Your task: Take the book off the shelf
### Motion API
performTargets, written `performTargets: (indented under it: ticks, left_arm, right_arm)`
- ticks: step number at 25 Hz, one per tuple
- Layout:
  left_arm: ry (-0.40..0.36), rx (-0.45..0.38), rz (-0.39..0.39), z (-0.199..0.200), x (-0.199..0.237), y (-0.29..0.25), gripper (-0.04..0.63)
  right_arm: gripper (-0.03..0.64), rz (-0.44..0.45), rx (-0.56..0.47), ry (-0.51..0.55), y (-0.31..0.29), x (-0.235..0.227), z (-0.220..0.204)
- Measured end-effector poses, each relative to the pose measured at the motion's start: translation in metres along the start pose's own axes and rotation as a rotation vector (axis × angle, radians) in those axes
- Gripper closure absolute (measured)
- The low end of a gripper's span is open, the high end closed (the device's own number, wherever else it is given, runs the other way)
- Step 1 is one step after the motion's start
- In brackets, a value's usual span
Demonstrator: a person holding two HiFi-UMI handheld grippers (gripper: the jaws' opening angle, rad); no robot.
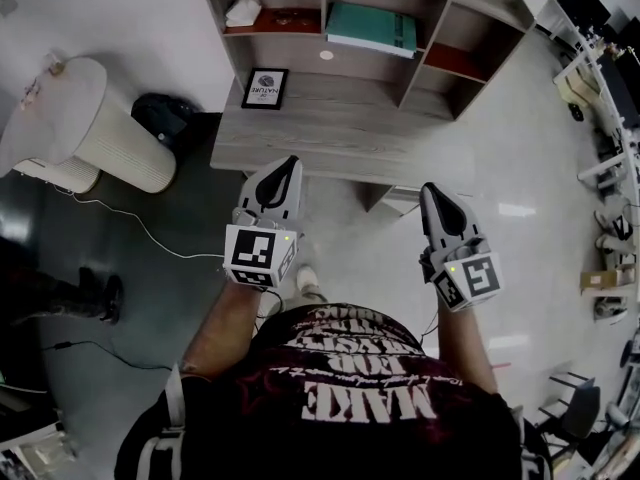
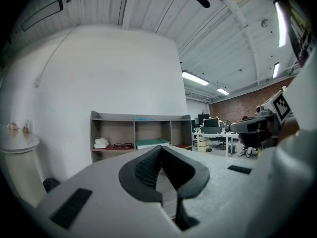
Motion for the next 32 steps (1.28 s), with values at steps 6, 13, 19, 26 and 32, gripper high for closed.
performTargets:
  ticks: [6, 13, 19, 26, 32]
  left_arm:
    - [-0.008, -0.010, -0.042, 0.007, 0.023, -0.026, 0.589]
    - [-0.003, -0.029, -0.034, 0.009, 0.071, -0.046, 0.589]
    - [0.001, -0.025, -0.043, 0.005, 0.097, -0.057, 0.589]
    - [0.014, -0.013, -0.049, -0.002, 0.105, -0.069, 0.589]
    - [-0.023, 0.005, -0.029, -0.010, 0.099, -0.080, 0.589]
  right_arm:
    - [0.614, -0.006, -0.008, -0.003, -0.037, -0.003, 0.007]
    - [0.614, 0.002, -0.010, 0.021, -0.087, 0.002, 0.013]
    - [0.614, -0.010, -0.022, 0.013, -0.111, 0.011, 0.010]
    - [0.614, -0.055, -0.020, -0.024, -0.113, -0.003, 0.004]
    - [0.614, -0.039, 0.007, -0.042, -0.122, -0.023, -0.005]
Point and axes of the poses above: the fingertips, and each gripper's own axes: y backward along the fingers, x to its left, z out of its top, the point moved 6 cm from there along y, backward along the fingers, and after that the axes turned 1 degree about z, right-handed, at the moved point
